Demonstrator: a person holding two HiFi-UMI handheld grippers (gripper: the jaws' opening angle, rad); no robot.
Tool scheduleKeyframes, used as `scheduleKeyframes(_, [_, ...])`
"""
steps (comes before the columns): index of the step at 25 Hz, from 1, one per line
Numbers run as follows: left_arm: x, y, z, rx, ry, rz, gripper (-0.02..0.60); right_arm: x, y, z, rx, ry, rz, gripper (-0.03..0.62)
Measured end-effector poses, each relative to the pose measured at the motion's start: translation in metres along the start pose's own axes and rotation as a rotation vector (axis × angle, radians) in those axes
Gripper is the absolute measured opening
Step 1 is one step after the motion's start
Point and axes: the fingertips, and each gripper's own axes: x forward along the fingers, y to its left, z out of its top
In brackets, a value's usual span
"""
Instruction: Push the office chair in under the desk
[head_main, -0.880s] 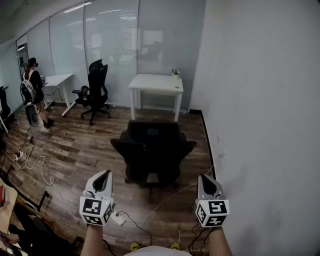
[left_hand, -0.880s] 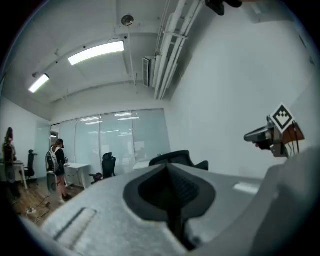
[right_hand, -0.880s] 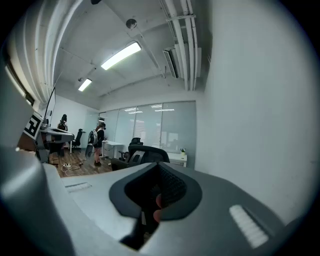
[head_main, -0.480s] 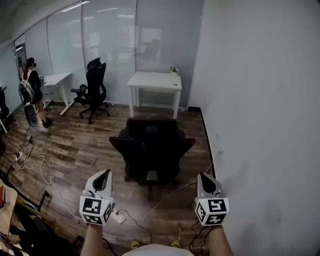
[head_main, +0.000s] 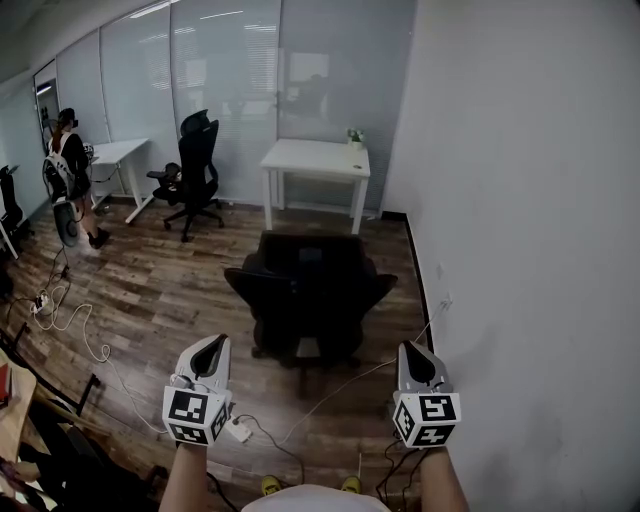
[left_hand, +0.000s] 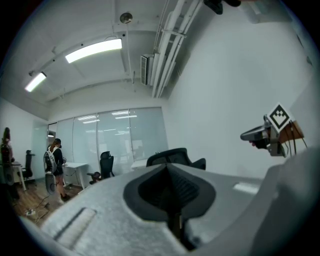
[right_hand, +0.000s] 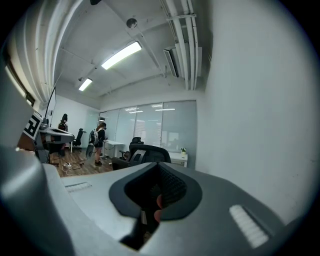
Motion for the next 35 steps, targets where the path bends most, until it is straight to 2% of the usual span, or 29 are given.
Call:
scheduleKeyframes(4, [0.001,-0.001,-0.003,0.0,0.006,-0.003,0.002,0.002,0.001,-0.002,0.0,0.003,0.0,0.005])
scheduleKeyframes(7, [0.0,-0.002,-0.003,-0.003,0.009,-0.011,0.034,0.001,0.001,-0.002,0.009,0.005,0.006,0.014])
scheduleKeyframes(11, [-0.002,-0.002,-0.006,-0.007,0.011,-0.012,0.074,0.0,0.007,-0.005,0.016,0.014,0.034,0.071])
scheduleKeyframes(15, [-0.002,0.0,-0.007,-0.013,0.01,-0.016,0.08,0.0,0.01,-0.009,0.005,0.034,0.045,0.115])
scheduleKeyframes(28, [-0.007,0.022,-0.02,-0.034,0.031,-0.011,0.104,0.018,0.028,-0.004,0.007,0.048,0.064,0.122])
scheduleKeyframes(35, [-0.023,0.058,-0.029,-0.036,0.027,-0.016,0.104,0.032,0.07,0.0,0.035,0.03,0.08,0.121])
